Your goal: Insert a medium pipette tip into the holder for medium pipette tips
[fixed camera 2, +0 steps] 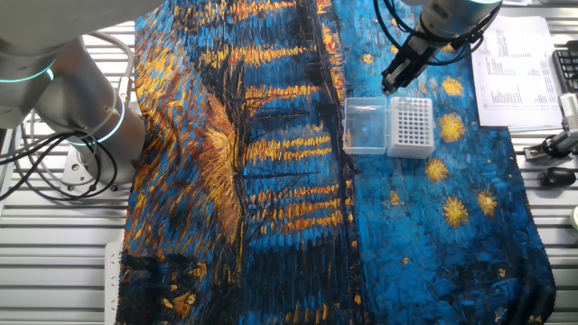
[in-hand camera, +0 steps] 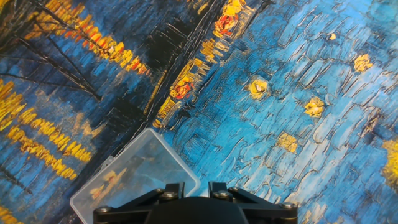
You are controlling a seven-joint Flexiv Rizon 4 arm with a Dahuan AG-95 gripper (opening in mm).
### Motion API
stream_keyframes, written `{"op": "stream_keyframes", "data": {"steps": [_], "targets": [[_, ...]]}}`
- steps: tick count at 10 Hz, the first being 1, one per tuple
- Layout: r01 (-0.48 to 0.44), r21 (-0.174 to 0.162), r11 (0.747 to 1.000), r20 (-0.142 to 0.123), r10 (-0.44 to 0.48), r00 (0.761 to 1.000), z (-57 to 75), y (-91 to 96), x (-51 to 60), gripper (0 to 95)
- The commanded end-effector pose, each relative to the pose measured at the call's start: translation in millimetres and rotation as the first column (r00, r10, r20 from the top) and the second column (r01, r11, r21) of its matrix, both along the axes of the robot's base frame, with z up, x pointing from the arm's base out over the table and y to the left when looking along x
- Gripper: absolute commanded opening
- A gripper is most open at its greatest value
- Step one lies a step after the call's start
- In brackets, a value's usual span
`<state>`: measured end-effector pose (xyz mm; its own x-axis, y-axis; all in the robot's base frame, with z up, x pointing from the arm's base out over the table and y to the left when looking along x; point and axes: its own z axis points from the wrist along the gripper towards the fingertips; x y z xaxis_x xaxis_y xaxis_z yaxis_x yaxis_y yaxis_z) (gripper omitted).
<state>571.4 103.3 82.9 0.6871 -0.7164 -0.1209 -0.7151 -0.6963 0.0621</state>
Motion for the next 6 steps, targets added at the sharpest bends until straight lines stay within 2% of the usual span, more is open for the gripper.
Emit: {"op": "stream_keyframes", "data": {"steps": [1,2,6], "targets": [[0.000,0.000,1.000,0.003,0.000,1.000,-0.3,0.1,0.5,19.0],[0.000,0.000,1.000,0.004,0.000,1.000,-0.4,0.1,0.6,0.0],[-0.004,0.003,1.000,0.004,0.004,1.000,-0.6,0.0,1.1,0.0]]}}
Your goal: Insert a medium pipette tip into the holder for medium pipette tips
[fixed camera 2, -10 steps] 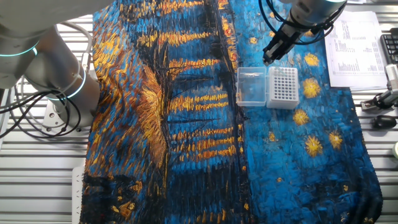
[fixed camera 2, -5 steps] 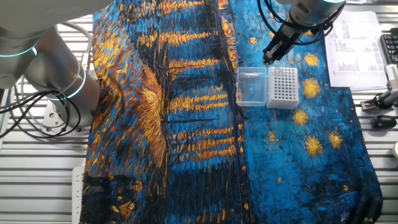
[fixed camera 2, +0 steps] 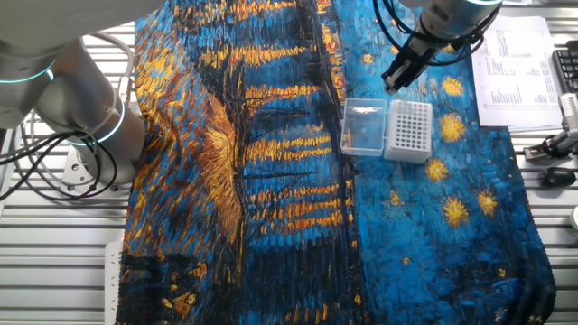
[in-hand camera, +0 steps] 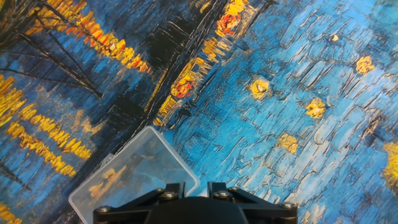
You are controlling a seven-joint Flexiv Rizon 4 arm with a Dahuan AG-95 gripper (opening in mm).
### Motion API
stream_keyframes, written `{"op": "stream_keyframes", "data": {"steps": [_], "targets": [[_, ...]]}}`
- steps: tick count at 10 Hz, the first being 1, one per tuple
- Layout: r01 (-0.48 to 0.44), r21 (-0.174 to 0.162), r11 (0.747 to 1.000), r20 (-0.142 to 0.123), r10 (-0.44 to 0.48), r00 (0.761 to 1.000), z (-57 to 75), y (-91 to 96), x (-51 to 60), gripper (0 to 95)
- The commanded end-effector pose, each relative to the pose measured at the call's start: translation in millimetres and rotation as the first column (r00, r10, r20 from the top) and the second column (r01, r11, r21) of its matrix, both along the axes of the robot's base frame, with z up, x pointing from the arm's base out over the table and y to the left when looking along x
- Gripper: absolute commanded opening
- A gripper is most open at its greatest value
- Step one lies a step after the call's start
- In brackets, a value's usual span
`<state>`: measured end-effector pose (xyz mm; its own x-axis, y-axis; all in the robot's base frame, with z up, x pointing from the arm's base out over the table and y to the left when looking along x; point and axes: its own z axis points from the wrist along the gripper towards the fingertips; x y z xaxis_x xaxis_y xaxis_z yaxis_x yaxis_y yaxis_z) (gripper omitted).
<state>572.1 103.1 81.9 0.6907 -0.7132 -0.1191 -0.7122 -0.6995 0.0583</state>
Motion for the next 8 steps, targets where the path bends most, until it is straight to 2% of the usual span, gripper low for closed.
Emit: {"op": "stream_keyframes", "data": {"steps": [1,8], "targets": [[-0.001,0.004,1.000,0.000,0.001,1.000,0.8,0.3,1.1,0.0],[-0.005,0.080,0.997,-0.012,0.006,1.000,10.9,-1.6,14.3,0.0]]}}
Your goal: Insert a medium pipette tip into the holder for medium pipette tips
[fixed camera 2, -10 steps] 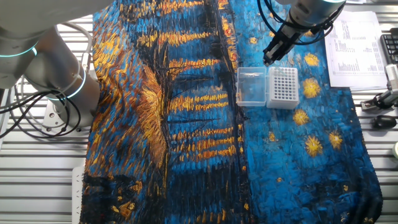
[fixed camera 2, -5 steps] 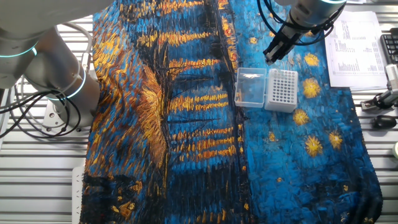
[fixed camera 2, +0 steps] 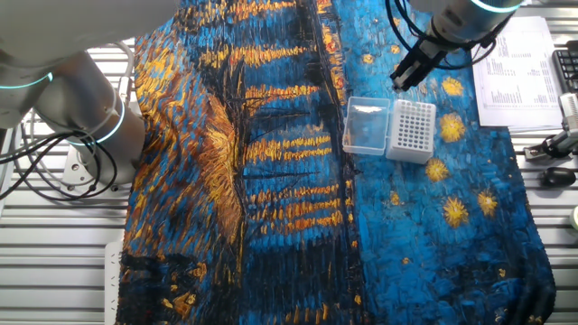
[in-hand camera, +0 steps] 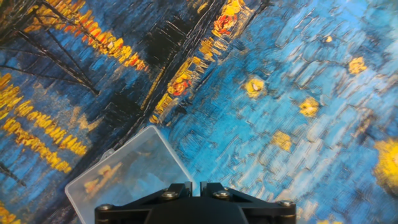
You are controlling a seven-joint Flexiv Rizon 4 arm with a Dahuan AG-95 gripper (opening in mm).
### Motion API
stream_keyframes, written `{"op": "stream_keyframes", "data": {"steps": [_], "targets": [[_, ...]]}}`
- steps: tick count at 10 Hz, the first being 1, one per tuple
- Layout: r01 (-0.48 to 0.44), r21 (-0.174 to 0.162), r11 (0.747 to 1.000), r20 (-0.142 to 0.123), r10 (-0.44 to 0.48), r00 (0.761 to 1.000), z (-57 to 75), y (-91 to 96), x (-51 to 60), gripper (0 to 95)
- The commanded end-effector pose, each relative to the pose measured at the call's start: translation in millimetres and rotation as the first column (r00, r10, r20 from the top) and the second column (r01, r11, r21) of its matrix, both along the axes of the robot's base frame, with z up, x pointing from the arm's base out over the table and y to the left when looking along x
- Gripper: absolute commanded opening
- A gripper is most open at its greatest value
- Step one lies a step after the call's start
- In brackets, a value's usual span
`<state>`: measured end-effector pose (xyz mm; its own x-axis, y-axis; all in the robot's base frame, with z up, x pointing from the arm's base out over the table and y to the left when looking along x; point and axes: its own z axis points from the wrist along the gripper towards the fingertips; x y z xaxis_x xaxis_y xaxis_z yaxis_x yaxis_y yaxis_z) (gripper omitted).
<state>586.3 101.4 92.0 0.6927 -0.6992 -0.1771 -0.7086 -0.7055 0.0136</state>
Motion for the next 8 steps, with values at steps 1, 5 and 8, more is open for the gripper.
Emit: {"op": "stream_keyframes", "data": {"steps": [1,5,8], "targets": [[0.004,0.026,1.000,-0.007,-0.004,1.000,1.1,-0.7,-0.1,0.0],[0.035,0.076,0.997,-0.050,-0.031,0.998,1.3,-1.0,-0.3,0.0],[0.055,0.114,0.992,-0.083,-0.046,0.996,3.0,-3.0,-1.6,0.0]]}}
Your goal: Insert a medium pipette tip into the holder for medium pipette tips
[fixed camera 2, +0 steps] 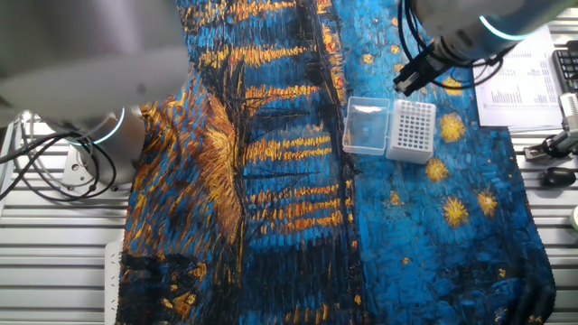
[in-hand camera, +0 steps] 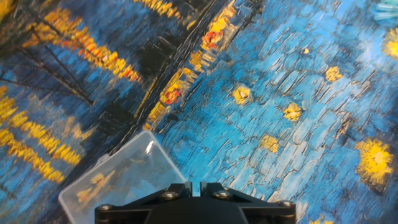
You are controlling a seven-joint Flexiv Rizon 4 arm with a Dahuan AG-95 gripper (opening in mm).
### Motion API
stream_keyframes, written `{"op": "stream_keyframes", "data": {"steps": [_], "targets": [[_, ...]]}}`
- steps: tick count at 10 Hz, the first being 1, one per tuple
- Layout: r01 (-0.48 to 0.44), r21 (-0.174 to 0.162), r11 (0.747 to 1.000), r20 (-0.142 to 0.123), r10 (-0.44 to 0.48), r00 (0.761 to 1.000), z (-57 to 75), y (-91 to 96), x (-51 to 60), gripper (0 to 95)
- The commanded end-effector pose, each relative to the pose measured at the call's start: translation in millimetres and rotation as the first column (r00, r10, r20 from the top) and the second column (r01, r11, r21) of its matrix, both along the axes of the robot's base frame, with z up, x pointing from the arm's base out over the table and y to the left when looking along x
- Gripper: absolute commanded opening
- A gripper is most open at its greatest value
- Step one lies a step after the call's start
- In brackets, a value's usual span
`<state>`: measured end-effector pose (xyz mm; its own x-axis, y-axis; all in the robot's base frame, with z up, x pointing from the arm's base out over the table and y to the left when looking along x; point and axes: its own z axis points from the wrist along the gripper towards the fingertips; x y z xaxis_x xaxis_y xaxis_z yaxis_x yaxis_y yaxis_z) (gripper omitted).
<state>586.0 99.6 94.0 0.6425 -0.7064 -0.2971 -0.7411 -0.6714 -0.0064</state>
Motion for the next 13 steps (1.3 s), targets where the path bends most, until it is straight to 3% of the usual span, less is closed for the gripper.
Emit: {"op": "stream_keyframes", "data": {"steps": [1,13], "targets": [[0.005,0.022,1.000,-0.015,-0.005,1.000,1.9,-2.2,-1.9,0.0],[-0.005,0.083,0.997,-0.022,0.007,1.000,2.4,-7.5,0.8,0.0]]}}
